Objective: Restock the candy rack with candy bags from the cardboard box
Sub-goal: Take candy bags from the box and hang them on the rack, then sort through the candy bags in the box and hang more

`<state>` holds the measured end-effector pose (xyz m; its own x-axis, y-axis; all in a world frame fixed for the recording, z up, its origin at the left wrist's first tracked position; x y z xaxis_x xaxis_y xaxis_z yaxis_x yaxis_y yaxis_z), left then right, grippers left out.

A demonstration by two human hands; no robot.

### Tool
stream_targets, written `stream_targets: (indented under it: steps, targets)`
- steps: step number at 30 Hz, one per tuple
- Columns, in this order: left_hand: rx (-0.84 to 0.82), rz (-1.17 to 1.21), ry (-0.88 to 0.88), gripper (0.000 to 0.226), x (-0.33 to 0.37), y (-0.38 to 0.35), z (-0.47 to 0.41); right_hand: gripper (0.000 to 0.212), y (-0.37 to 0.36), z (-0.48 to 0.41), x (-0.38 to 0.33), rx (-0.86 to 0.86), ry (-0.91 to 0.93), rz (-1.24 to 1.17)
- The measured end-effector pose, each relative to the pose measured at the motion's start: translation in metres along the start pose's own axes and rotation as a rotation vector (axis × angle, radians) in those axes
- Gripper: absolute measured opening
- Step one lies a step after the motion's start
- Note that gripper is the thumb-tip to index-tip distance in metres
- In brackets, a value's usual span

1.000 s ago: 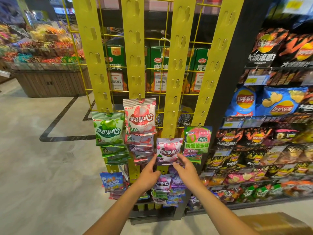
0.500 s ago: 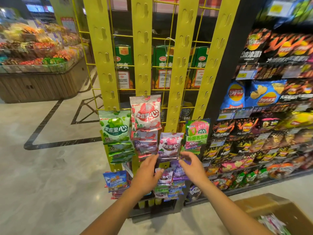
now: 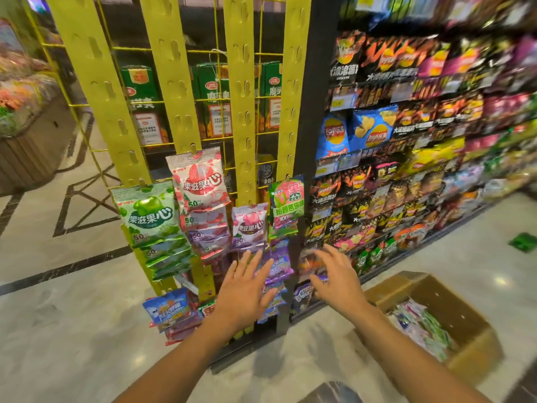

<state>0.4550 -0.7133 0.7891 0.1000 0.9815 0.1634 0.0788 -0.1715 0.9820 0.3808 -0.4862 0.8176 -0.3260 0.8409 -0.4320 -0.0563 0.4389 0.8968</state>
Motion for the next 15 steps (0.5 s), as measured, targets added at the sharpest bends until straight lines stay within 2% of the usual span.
stream_targets:
  steps: [8, 15]
  targets:
    - [-0.013, 0.000, -0.082, 0.073, 0.110, -0.010, -0.032, 0.063, 0.061, 0.039, 0.090, 0.069, -0.064, 0.035]
    - [-0.080, 0.017, -0.141, 0.071, 0.234, -0.044, -0.060, 0.063, 0.104, 0.078, 0.200, 0.069, -0.195, 0.038]
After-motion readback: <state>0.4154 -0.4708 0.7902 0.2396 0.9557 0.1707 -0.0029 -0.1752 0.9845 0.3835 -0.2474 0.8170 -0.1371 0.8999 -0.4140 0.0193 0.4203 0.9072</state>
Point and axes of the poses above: each hand's wrist, its own z-axis away from the middle knuckle, its own y-axis out of the back of the hand, x = y × z, the point moved 6 cm from there along -z, towards the middle knuckle, and after that the axes turned 3 degrees about z, right-handed, at the moved point
